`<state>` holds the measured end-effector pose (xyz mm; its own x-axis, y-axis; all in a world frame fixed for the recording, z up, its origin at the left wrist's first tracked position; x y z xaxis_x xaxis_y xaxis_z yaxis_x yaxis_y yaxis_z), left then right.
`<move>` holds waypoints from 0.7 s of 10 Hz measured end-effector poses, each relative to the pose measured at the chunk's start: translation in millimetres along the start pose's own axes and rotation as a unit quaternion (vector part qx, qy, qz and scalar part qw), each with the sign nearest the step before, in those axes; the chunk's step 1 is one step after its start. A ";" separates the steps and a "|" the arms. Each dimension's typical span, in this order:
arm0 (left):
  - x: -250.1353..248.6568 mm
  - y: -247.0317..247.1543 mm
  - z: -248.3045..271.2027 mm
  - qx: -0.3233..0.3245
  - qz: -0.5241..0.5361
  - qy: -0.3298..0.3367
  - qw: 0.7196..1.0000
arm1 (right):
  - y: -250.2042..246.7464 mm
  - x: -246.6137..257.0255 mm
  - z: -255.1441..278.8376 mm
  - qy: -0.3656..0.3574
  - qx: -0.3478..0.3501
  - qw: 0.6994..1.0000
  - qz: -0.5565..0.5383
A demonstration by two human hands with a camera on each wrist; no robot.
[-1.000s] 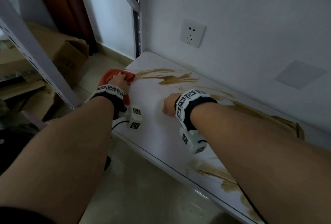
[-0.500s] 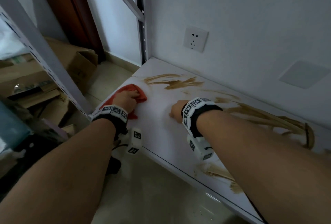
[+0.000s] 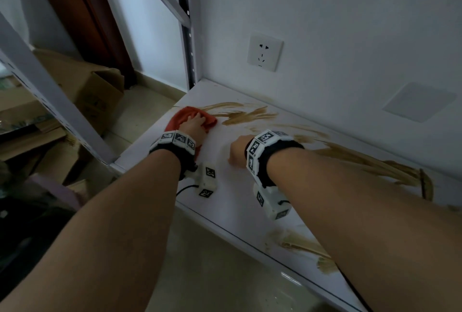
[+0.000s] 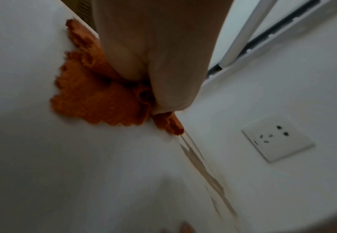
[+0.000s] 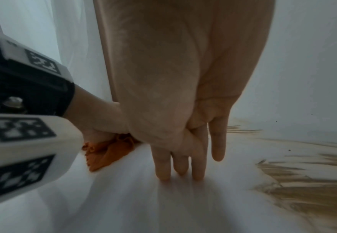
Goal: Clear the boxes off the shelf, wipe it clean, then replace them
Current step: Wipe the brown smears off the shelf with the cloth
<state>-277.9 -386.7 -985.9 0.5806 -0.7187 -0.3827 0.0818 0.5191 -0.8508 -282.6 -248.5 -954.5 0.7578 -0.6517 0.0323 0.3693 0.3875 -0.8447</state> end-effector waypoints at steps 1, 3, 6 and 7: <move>-6.3 12.7 9.8 0.045 0.047 0.035 0.997 | 1.7 1.4 7.4 -0.009 -0.010 1.000 -0.011; -5.5 -1.3 36.9 0.051 0.057 0.029 0.997 | 2.8 -1.4 20.3 0.000 -0.015 0.998 -0.055; 57.7 -24.3 38.8 -0.101 0.004 -0.133 0.986 | -32.3 30.2 -7.6 -0.021 -0.113 0.993 -0.019; 66.3 -25.5 37.5 -0.098 -0.036 -0.156 0.982 | -24.9 45.5 -29.1 -0.086 -0.110 0.990 -0.033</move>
<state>-211.1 -430.2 -976.1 0.8011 -0.5578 -0.2172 -0.0090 0.3516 -0.9361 -273.0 -306.8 -947.5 0.8238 -0.5423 0.1653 0.3092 0.1854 -0.9328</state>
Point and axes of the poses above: each hand's wrist, its own z-axis away from the middle knuckle, its own y-axis out of the palm, x = y × z, the point moved 5 cm from there along -z, towards the middle knuckle, and after that the axes turned 6 degrees about -y, right-handed, at the moved point
